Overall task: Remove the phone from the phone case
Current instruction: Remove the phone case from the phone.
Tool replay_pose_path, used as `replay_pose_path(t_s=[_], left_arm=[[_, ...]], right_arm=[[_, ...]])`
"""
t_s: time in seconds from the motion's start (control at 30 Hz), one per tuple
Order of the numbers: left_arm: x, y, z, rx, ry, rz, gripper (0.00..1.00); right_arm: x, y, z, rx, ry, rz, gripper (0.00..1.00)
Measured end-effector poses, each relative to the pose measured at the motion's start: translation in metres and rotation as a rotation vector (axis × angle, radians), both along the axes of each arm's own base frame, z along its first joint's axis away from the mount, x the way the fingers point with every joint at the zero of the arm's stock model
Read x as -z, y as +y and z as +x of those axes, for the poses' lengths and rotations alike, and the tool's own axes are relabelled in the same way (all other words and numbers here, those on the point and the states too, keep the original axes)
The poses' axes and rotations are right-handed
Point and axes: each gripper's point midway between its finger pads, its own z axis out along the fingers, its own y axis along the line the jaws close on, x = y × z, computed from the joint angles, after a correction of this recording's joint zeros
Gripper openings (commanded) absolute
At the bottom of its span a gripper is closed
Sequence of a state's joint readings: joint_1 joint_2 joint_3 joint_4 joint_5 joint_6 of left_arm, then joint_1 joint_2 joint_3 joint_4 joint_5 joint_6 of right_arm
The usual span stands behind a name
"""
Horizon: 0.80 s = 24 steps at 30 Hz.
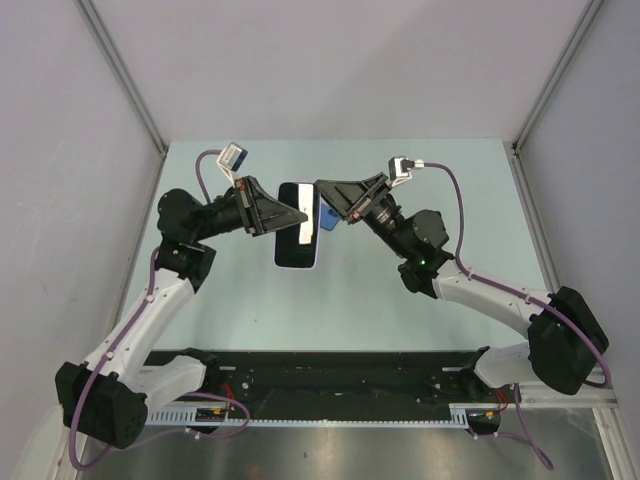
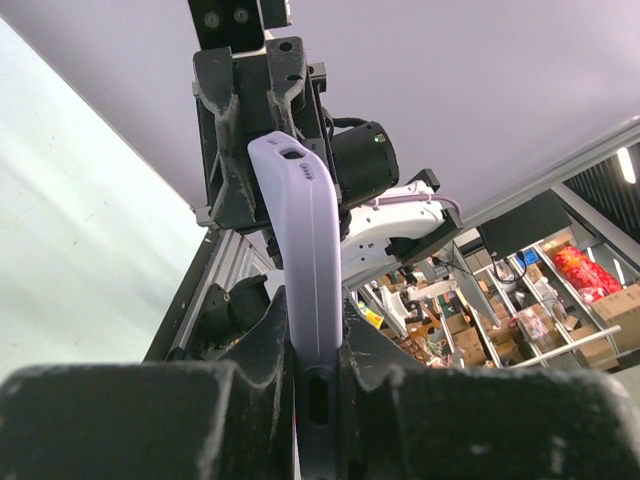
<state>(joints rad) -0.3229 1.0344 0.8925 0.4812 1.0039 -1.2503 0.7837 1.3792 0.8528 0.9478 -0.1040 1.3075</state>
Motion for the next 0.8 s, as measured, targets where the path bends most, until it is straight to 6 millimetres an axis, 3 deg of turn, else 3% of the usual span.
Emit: replay_pose_path(t_s=[0.27, 0.8], left_arm=[[0.007, 0.002, 0.006, -0.015, 0.049, 0.016, 0.00], [0.049, 0.006, 0.013, 0.139, 0.047, 0.108, 0.00]], right_arm=[[0.018, 0.004, 0.006, 0.050, -0.048, -0.129, 0.30], [0.056, 0.016, -0.009, -0.001, -0.179, -0.371, 0.29]])
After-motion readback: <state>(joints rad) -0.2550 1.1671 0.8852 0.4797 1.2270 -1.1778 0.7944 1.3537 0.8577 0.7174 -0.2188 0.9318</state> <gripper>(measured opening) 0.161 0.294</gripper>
